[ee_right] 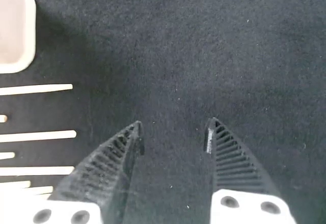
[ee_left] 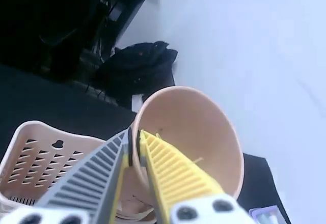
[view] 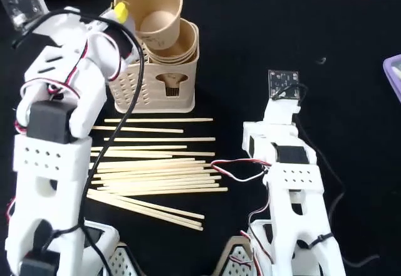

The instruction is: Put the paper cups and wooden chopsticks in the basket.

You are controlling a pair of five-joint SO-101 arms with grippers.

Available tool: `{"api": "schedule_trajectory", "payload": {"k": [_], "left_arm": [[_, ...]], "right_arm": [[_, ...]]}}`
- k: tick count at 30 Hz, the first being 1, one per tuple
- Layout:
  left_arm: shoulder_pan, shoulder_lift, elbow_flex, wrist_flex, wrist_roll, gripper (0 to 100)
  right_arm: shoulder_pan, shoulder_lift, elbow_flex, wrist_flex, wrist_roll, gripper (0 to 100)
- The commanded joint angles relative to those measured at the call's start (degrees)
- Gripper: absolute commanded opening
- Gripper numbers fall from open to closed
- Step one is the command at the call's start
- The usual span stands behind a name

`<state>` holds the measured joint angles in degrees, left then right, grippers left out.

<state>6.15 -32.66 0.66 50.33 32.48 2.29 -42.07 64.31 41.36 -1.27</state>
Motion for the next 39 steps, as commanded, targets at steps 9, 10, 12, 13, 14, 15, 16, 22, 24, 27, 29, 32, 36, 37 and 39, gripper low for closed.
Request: {"api": "schedule_trajectory", "payload": {"k": [9, 10, 12, 13, 14, 15, 16, 22, 24, 27, 29, 32, 36, 37, 39], "left_arm": [[0.7, 5.3, 4.2, -1.8, 0.1, 3], [0.7, 5.3, 4.8, -1.9, 0.1, 3], [0.7, 5.3, 5.8, -2.1, 0.1, 6], [0.7, 5.3, 6.1, -2.1, 0.1, 10], [0.7, 5.3, 6.4, -2.0, 0.1, 13], [0.7, 5.3, 6.5, -2.0, 0.1, 16], [0.7, 5.3, 6.4, -2.0, 0.1, 19], [-0.4, 3.9, 3.8, -0.4, -2.4, 18], [-2.5, 2.2, 1.8, 2.3, -5.9, 18], [-7.0, -0.7, 0.1, 5.8, -9.4, 18], [-12.4, -2.7, 0.1, 6.9, -11.6, 18], [-22.5, -3.3, 1.2, 7.3, -14.1, 18], [-31.5, 2.2, 5.1, 7.3, -14.7, 18], [-32.7, 4.8, 5.8, 7.3, -14.8, 18], [-33.2, 10.9, 5.8, 7.3, -16.5, 18]], "right_arm": [[0.6, -1.8, -0.2, -1.2, -0.6, 19.8], [0.6, -1.8, -0.2, -1.2, -0.6, 19.8], [0.6, -1.8, -0.2, -1.2, -0.6, 19.8], [0.6, -1.8, -0.2, -1.2, -0.6, 19.8], [0.6, -1.8, 0.0, -1.2, -0.6, 19.8], [0.6, -1.8, 0.2, -1.2, -0.6, 19.8], [0.6, -1.8, 0.2, -1.2, -0.6, 19.8], [0.6, -1.8, 0.3, -1.2, -0.6, 19.8], [0.6, -1.8, 0.3, -1.2, -0.6, 19.8], [0.6, -1.8, 0.3, -1.2, -0.6, 19.8], [0.6, -1.8, 0.3, -1.2, -0.6, 19.8], [0.6, -1.8, 0.3, -1.2, -0.6, 19.8], [0.6, -1.8, 0.3, -1.2, -0.6, 19.8], [0.6, -1.8, 0.3, -1.2, -0.6, 19.8], [0.6, -1.8, 0.3, -1.2, -0.6, 19.8]]}}
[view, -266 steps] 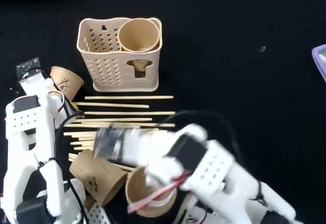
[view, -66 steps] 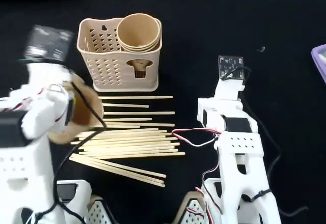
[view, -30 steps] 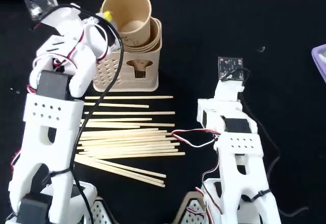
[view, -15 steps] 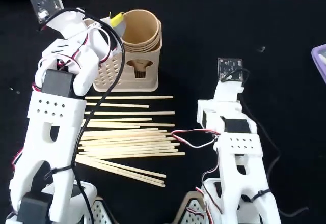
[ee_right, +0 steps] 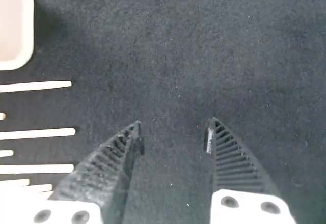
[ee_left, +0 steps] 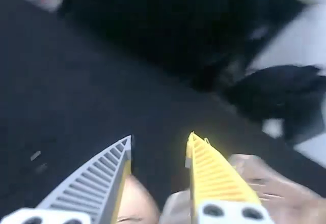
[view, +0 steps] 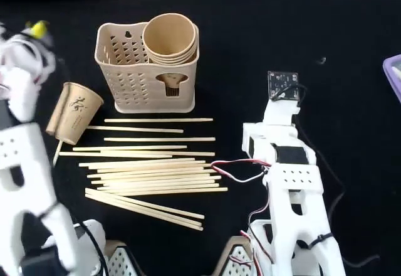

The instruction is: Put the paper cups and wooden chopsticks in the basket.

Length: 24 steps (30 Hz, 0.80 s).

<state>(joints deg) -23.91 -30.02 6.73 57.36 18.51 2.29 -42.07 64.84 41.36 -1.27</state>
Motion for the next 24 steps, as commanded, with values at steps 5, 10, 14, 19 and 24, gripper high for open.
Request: {"api": "schedule_trajectory", "payload": {"k": [5, 10, 14, 19, 24], "left_arm": [[-2.9, 23.6, -7.3, 1.8, -2.5, 22], [-1.9, 35.8, -23.8, 14.2, 0.3, 27], [0.4, 44.7, -36.8, 22.9, 0.3, 27], [3.5, 54.9, -49.6, 33.3, 0.2, 27], [3.1, 64.0, -58.7, 39.8, 0.5, 27]], "right_arm": [[0.6, -1.8, -0.2, -1.3, -0.6, 19.8], [0.6, -1.8, -0.2, -1.3, -0.5, 19.8], [0.6, -1.8, -0.1, -2.1, -0.5, 19.8], [0.9, -1.8, -0.1, -2.0, -0.5, 19.8], [0.9, -1.8, -0.1, -2.0, -0.5, 19.8]]}}
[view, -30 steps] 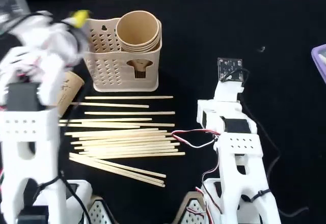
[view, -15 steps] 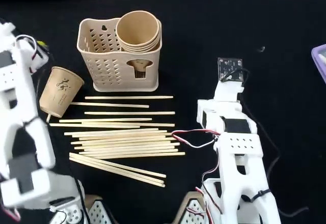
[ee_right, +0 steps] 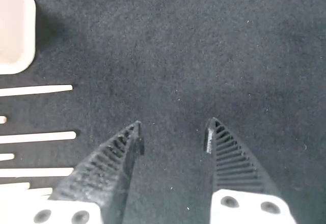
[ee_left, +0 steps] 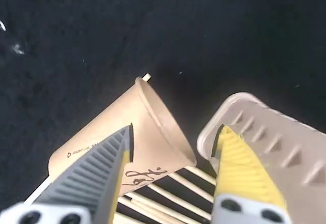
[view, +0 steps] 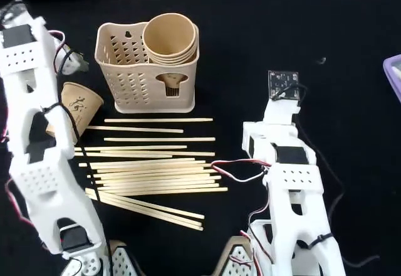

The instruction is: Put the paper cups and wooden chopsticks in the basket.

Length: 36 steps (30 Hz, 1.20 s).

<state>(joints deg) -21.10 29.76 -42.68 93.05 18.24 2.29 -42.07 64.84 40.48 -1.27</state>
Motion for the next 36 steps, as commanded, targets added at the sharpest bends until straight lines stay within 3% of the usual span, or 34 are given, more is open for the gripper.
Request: {"api": "schedule_trajectory", "payload": {"k": [1, 7, 12, 20, 31, 36], "left_arm": [[0.2, 5.8, -10.7, 5.2, 0.8, 27], [-1.8, 11.2, -14.4, 7.7, 0.5, 25], [-3.7, 9.6, -14.4, 7.7, 0.5, 3], [-5.2, 2.8, -10.5, 7.8, 0.4, 3], [-9.0, -17.6, -8.7, 7.6, -2.8, 3], [-4.1, -27.9, -13.6, 7.6, -2.4, 3]], "right_arm": [[0.9, -1.8, -0.1, -1.1, -0.5, 19.8], [0.9, -1.8, -0.1, -1.1, -0.5, 19.8], [0.9, -1.8, -0.1, -1.1, -0.5, 19.8], [1.0, -1.8, -0.1, -1.1, -0.5, 19.8], [1.0, -1.8, -0.2, -1.1, -0.5, 19.8], [0.7, -1.8, -0.2, -1.1, -0.5, 19.8]]}}
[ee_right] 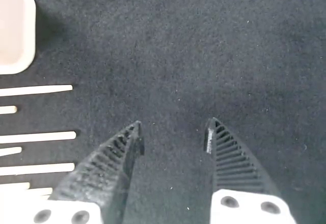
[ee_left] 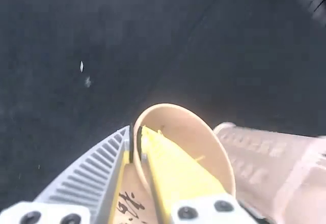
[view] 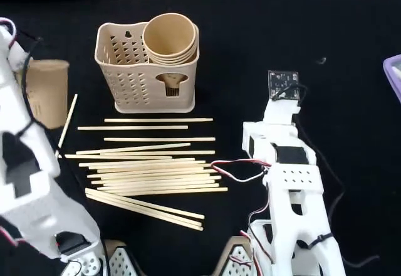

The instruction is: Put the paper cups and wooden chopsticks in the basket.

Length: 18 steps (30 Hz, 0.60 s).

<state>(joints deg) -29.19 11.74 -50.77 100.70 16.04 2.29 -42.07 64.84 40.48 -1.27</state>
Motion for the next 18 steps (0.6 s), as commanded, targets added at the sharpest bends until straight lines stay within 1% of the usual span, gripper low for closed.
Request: {"api": "schedule_trajectory", "payload": {"k": [1, 4, 7, 9, 14, 18], "left_arm": [[5.8, -11.4, -6.3, 0.0, 0.4, 3], [11.8, -14.5, -7.3, -2.0, 7.7, 3], [17.5, -16.2, -7.3, -6.6, 15.8, 3], [21.9, -16.4, -7.4, -10.7, 19.4, 3], [31.0, -16.3, -6.9, -21.3, 20.3, 3], [35.4, -15.9, -6.5, -25.3, 20.3, 3]], "right_arm": [[0.7, -1.8, -0.2, -1.1, -0.5, 19.8], [0.7, -1.8, -0.2, -1.1, -0.5, 19.8], [1.0, -1.8, -0.2, -1.1, -0.5, 19.8], [1.0, -1.8, -0.1, -1.1, -0.5, 19.8], [1.0, -1.8, -0.1, -1.1, -0.5, 19.8], [1.0, -1.8, -0.1, -1.1, -0.5, 19.8]]}}
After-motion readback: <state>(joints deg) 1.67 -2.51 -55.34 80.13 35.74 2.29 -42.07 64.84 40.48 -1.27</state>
